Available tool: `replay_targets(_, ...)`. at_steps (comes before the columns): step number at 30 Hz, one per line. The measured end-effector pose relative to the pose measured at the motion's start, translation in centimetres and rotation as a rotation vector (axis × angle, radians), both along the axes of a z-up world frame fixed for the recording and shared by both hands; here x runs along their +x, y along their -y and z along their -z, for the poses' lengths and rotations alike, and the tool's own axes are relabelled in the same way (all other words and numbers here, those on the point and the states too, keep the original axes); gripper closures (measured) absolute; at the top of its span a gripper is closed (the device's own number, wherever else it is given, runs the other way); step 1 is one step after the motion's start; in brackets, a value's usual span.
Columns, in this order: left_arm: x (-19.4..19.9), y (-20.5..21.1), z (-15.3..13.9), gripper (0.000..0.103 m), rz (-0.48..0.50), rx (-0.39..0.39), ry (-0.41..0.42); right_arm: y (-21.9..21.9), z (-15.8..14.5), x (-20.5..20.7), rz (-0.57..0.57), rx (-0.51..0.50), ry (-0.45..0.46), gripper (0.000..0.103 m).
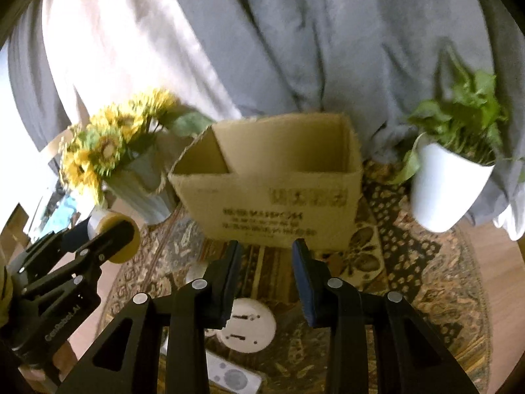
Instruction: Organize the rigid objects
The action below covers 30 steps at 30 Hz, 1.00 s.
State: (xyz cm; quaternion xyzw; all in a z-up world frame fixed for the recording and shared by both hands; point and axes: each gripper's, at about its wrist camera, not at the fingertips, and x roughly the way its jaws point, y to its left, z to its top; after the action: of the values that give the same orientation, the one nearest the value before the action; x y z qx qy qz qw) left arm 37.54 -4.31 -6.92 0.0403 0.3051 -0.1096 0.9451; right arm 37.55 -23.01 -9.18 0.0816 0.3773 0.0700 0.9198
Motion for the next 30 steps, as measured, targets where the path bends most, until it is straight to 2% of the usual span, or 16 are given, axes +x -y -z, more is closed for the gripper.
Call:
replay_targets(2,0.0,-0.5,0.6,0.062,-0.014,0.004,-0.011,-0.6,0.9,0.3,-0.017,0.002,-0.031,0.055)
replay_targets(4,0.0,-0.8,1.4,0.062,-0.024,0.014,-0.027,-0.9,1.7,0.4,-0.021,-0.007,-0.053,0.039)
replay_targets(8,-0.1,-1.0,2.7,0.062,-0.034,0.024,-0.059,-1.3,3.2,0.8,-0.037,-0.010,-0.102,0.036)
replay_targets(10,-0.1,-1.1,3.3,0.062,-0.034,0.025,-0.074,-1.4,3.9,0.9,-0.036,-0.009,-0.127,0.028)
replay_targets(17,0.0,-1.4,5.1,0.062,-0.044,0.055,-0.107,-1.9,6.7,1.3,-0.049,0.006,-0.214,0.020)
replay_targets(25,0.5,-2.1,7.6,0.062,-0.052,0.059,-0.170,-2.9,9.7,1.7,-0.066,-0.002,-0.315,0.019)
replay_targets(30,0.9,-2.5,8.6,0.062,-0.053,0.069,-0.193,-3.4,10.9,2.1,-0.075,-0.021,-0.346,0.018)
